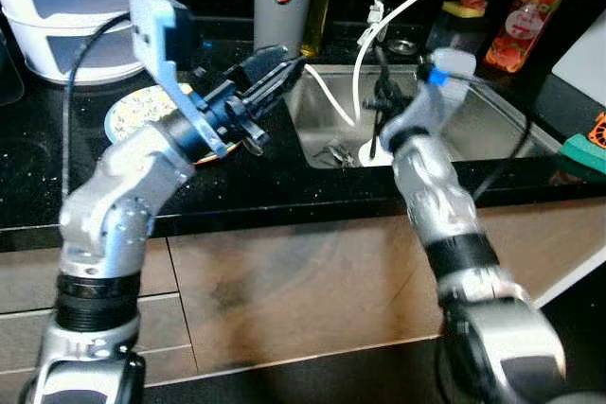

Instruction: Kitchen organization

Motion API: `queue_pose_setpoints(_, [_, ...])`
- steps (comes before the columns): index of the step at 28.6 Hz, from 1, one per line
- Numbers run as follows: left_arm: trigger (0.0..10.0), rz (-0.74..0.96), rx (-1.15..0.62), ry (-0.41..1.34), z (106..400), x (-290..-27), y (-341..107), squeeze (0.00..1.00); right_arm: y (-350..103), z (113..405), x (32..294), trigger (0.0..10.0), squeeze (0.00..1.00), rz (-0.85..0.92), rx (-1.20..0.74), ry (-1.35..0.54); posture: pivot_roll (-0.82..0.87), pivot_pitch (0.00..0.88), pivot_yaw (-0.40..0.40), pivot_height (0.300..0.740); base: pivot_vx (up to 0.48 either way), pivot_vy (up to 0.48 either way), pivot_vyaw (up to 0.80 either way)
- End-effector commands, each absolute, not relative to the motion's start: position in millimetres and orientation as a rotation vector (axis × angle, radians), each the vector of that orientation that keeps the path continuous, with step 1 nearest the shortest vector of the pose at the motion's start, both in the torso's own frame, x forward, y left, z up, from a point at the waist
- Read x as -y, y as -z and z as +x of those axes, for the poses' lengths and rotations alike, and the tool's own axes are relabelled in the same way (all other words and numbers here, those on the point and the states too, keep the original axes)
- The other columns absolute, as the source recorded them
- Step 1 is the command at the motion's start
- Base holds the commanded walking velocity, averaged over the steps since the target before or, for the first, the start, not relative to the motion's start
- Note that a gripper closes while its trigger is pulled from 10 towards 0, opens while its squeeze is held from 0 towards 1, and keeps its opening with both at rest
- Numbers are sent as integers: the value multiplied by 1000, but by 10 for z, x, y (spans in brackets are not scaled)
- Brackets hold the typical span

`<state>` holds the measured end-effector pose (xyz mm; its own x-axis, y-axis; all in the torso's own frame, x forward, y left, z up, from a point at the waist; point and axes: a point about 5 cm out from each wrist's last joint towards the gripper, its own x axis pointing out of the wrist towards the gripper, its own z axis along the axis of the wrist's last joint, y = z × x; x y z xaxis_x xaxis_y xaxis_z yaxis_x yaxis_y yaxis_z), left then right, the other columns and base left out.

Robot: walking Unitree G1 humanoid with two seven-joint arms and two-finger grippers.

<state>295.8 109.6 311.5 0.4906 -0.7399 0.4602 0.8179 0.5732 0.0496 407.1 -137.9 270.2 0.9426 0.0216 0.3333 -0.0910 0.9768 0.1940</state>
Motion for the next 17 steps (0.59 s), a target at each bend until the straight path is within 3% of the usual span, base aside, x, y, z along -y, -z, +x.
queue_pose_setpoints(1, [10000, -191, 462, 959, 2924, -1026, -3109, 0, -2667, 4105, 1401, 10000, 1000, 129, 326, -22, 159, 1, -89, 740, 0, 0, 0])
queue_pose_setpoints(7, [10000, -179, 463, 885, 2909, -1021, -3034, 0, -3083, 4060, 1294, 10000, 1000, -58, 546, -28, 168, 0, -93, 740, 0, 0, 0])
queue_pose_setpoints(8, [10000, -173, 464, 863, 2917, -1037, -3020, 0, -3193, 4014, 1256, 10000, 0, -81, 625, -60, 159, 0, -93, 740, 0, 0, 0])
queue_pose_setpoints(12, [10000, -181, 436, 778, 3029, -1087, -2984, 0, -3319, 3845, 1221, 10000, 0, -63, 787, -137, 139, 0, -86, 740, 0, 0, 0])
queue_pose_setpoints(17, [10000, -78, 291, 581, 3303, -1114, -2847, 0, -3059, 3640, 1231, 10000, 0, 76, 754, -184, 114, 0, -72, 740, 0, 0, 0])
